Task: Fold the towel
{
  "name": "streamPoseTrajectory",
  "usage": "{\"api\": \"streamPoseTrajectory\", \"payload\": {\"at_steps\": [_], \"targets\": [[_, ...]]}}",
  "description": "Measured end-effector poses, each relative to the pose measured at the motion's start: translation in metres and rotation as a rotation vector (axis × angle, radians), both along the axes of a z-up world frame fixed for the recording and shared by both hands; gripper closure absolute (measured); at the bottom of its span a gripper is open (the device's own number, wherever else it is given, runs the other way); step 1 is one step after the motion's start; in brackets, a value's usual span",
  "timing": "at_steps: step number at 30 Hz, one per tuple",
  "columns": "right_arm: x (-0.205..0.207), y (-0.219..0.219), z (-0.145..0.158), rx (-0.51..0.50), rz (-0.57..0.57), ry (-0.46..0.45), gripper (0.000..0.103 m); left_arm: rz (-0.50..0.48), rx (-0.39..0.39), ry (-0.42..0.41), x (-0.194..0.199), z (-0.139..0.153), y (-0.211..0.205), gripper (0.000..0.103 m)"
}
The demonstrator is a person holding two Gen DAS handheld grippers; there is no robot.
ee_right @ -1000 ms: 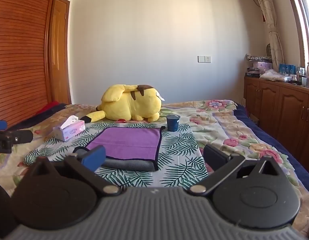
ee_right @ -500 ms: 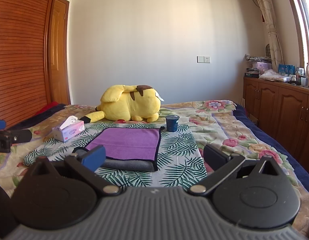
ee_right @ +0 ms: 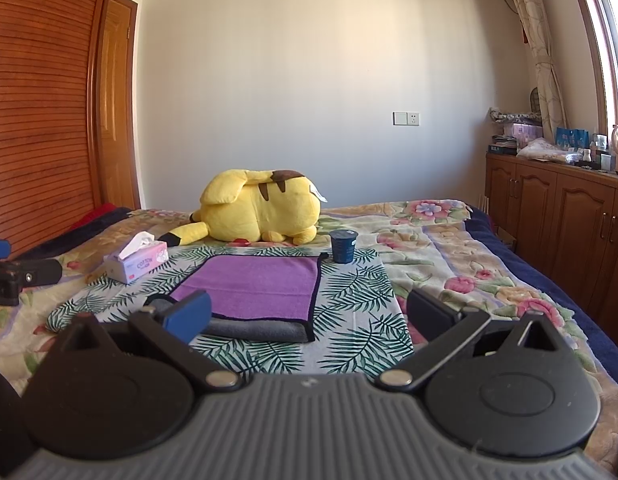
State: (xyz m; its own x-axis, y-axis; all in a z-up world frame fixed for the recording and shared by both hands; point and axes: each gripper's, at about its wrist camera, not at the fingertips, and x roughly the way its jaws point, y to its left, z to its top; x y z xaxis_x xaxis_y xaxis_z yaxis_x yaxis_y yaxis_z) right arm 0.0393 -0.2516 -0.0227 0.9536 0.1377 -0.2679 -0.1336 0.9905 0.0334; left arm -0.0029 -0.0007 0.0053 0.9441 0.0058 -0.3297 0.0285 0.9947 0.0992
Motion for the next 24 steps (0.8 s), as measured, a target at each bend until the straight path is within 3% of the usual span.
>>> {"api": "streamPoseTrajectory", "payload": {"at_steps": [24], "targets": [[0.0002,-0.0024,-0.0023,-0.002,-0.005,0.0,0.0,-0.001,0.008,0.002,0.0009,0.0037,0.0025,0.016]]}}
